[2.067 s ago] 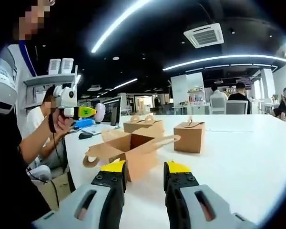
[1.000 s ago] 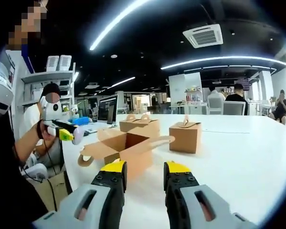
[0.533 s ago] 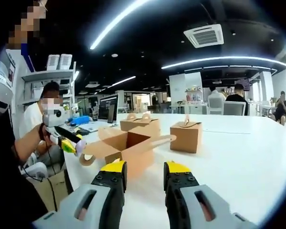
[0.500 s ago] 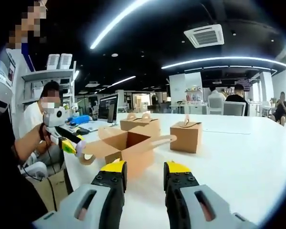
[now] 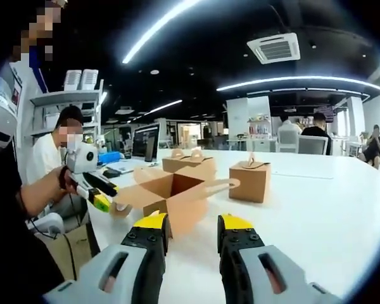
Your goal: Pick up one paper box from the group, open the paper box, and remove the item inside
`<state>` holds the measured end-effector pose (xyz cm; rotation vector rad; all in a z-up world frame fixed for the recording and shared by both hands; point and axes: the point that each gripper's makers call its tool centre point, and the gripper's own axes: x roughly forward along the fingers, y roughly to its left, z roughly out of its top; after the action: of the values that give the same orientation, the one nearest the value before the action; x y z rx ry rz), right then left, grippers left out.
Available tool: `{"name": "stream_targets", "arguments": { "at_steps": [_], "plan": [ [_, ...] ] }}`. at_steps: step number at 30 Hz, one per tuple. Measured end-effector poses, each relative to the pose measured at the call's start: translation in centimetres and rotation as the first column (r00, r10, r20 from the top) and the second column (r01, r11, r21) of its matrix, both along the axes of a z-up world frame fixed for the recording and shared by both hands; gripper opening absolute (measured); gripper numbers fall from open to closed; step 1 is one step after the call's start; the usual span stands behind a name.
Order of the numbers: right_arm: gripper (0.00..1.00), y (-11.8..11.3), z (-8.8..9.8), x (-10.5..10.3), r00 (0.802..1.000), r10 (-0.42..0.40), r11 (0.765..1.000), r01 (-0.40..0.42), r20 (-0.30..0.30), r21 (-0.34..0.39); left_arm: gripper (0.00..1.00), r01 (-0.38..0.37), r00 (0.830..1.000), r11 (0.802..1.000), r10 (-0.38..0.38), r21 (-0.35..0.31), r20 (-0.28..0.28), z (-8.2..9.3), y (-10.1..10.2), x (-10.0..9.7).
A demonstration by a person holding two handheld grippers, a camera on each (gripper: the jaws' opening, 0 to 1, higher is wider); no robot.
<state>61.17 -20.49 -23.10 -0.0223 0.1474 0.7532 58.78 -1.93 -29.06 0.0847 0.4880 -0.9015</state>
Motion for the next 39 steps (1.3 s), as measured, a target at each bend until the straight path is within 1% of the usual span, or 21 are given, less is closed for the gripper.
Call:
{"name": "stream_targets", "arguments": {
  "at_steps": [6, 7, 8, 9, 10, 12, 19, 25, 31, 33, 34, 35, 36, 37, 38, 39],
  "plan": [
    [0.32, -0.2, -0.2, 0.2, 1.000, -0.002, 1.000, 0.002, -0.006, 0.001, 0.34, 0.041, 0.999, 0.999, -0.041, 0.012, -0.017, -0.4, -1.7, -0.3],
    [0.32, -0.3, -0.3, 0.3, 1.000, -0.004, 1.000, 0.004, -0.008, 0.001, 0.34, 0.059, 0.998, 0.998, -0.059, 0.017, -0.020, -0.6, -2.3, -0.6],
    [0.32, -0.3, -0.3, 0.3, 1.000, -0.005, 1.000, 0.005, -0.009, 0.001, 0.34, 0.065, 0.998, 0.998, -0.065, 0.017, -0.021, -0.6, -2.5, -0.7],
    [0.32, -0.4, -0.4, 0.4, 1.000, -0.007, 1.000, 0.007, -0.009, 0.002, 0.34, 0.096, 0.995, 0.995, -0.096, 0.006, -0.038, -0.8, -3.3, -1.2],
    [0.32, -0.4, -0.5, 0.5, 1.000, -0.008, 1.000, 0.008, -0.010, 0.004, 0.34, 0.107, 0.993, 0.994, -0.106, 0.003, -0.041, -1.0, -3.7, -1.3],
    [0.32, -0.4, -0.7, 0.7, 1.000, -0.008, 1.000, 0.008, -0.015, 0.008, 0.34, 0.116, 0.992, 0.993, -0.116, 0.005, -0.044, -1.2, -4.4, -1.4],
    [0.32, -0.4, -0.9, 0.7, 1.000, -0.003, 1.000, 0.003, -0.023, 0.006, 0.34, 0.140, 0.989, 0.990, -0.141, -0.009, -0.054, -1.1, -6.2, -1.2],
    [0.32, -0.5, -1.0, 0.7, 1.000, -0.006, 1.000, 0.006, -0.024, 0.010, 0.34, 0.139, 0.987, 0.990, -0.141, -0.031, -0.077, -1.5, -6.7, -0.6],
    [0.32, -0.6, -1.3, 0.6, 0.999, -0.008, 1.000, 0.008, -0.032, 0.007, 0.33, 0.128, 0.989, 0.991, -0.130, -0.033, -0.064, -1.3, -6.6, -0.4],
    [0.32, -0.5, -1.4, 0.7, 0.999, -0.007, 1.000, 0.007, -0.034, 0.005, 0.30, 0.112, 0.992, 0.992, -0.115, -0.055, -0.047, -0.9, -6.5, 0.0],
    [0.32, -0.5, -1.3, 0.7, 0.999, -0.006, 1.000, 0.006, -0.034, 0.006, 0.27, 0.093, 0.995, 0.993, -0.095, -0.067, -0.016, -0.5, -6.3, 0.5],
    [0.32, -0.5, -1.3, 0.7, 0.999, -0.005, 1.000, 0.005, -0.033, 0.006, 0.26, 0.078, 0.997, 0.993, -0.078, -0.084, 0.005, -0.1, -6.2, 0.8],
    [0.32, -0.4, -1.3, 0.7, 1.000, -0.003, 1.000, 0.004, -0.031, 0.006, 0.28, 0.070, 0.998, 0.992, -0.070, -0.102, -0.003, 0.1, -6.0, 0.9],
    [0.32, -0.4, -1.2, 0.7, 1.000, -0.001, 1.000, 0.002, -0.030, 0.007, 0.30, 0.068, 0.998, 0.992, -0.070, -0.108, -0.008, 0.1, -6.0, 0.9],
    [0.32, -0.3, -1.2, 0.7, 1.000, 0.000, 1.000, 0.000, -0.029, 0.007, 0.32, 0.061, 0.998, 0.989, -0.064, -0.135, -0.016, 0.6, -5.8, 1.1],
    [0.32, -0.3, -1.2, 0.7, 1.000, 0.001, 1.000, -0.001, -0.028, 0.007, 0.34, 0.062, 0.998, 0.987, -0.065, -0.148, -0.014, 0.8, -5.7, 1.1]
  ]
}}
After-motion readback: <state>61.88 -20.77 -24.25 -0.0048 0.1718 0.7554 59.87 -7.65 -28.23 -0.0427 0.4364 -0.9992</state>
